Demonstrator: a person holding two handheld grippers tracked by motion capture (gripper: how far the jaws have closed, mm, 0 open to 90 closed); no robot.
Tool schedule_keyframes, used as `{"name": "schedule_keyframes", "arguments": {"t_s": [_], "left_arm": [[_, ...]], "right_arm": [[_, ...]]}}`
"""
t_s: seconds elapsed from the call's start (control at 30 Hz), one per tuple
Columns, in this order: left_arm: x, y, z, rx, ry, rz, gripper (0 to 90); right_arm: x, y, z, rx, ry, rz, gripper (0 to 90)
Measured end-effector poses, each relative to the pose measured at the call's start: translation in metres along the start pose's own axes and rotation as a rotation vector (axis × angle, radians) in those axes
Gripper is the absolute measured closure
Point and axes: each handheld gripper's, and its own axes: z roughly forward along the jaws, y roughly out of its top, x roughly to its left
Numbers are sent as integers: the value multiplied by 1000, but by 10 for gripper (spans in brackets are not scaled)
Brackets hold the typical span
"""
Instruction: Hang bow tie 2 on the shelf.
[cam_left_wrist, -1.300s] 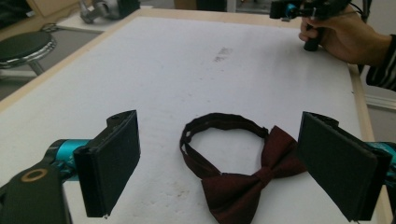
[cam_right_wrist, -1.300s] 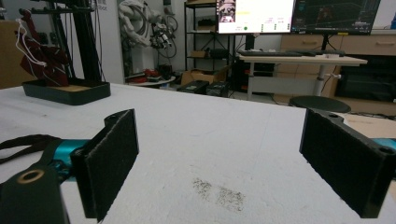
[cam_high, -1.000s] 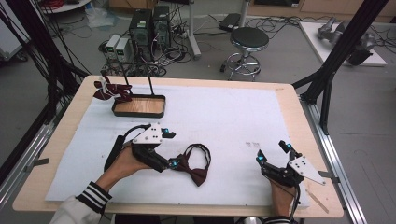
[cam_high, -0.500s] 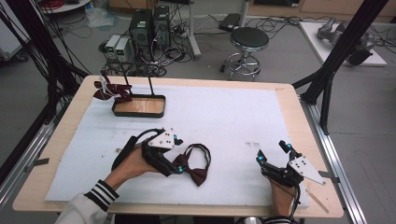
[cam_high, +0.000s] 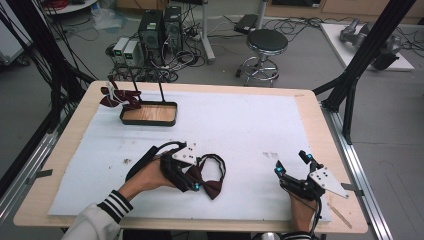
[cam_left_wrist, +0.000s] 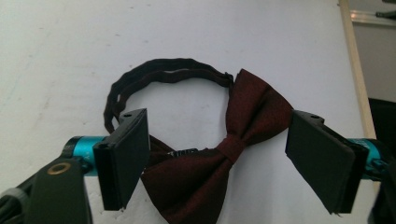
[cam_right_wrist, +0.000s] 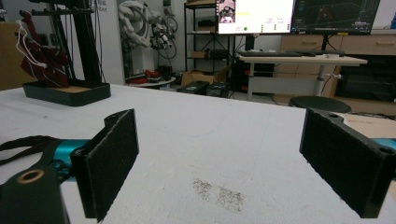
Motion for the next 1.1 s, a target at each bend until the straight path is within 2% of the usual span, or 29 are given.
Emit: {"name": "schedule_keyframes", "arguments": {"t_s": [0.1, 0.13, 0.4, 0.43, 0.47, 0.63, 0.8, 1.1], "left_arm": [[0, 1, 3, 19, -11, 7, 244], [0, 3, 6, 40, -21, 23, 247], [-1, 8, 17, 84, -59, 51, 296], [-1, 9, 20, 113, -69, 62, 297], [0, 9, 21, 122, -74, 69, 306], [1, 9, 22, 134, -79, 68, 359], [2, 9, 23, 186, -88, 95, 376], [3, 9, 29, 245, -89, 132, 446]], "right_arm": [[0, 0, 0, -2, -1, -2, 109], [0, 0, 0, -1, -1, -2, 109], [0, 0, 0, -2, -3, 3, 109], [0, 0, 0, -3, -3, 3, 109], [0, 0, 0, -3, -3, 4, 110], [0, 0, 0, -3, -3, 9, 110], [-1, 0, 0, -5, -2, 4, 110], [0, 0, -1, -5, -3, 5, 110]]}}
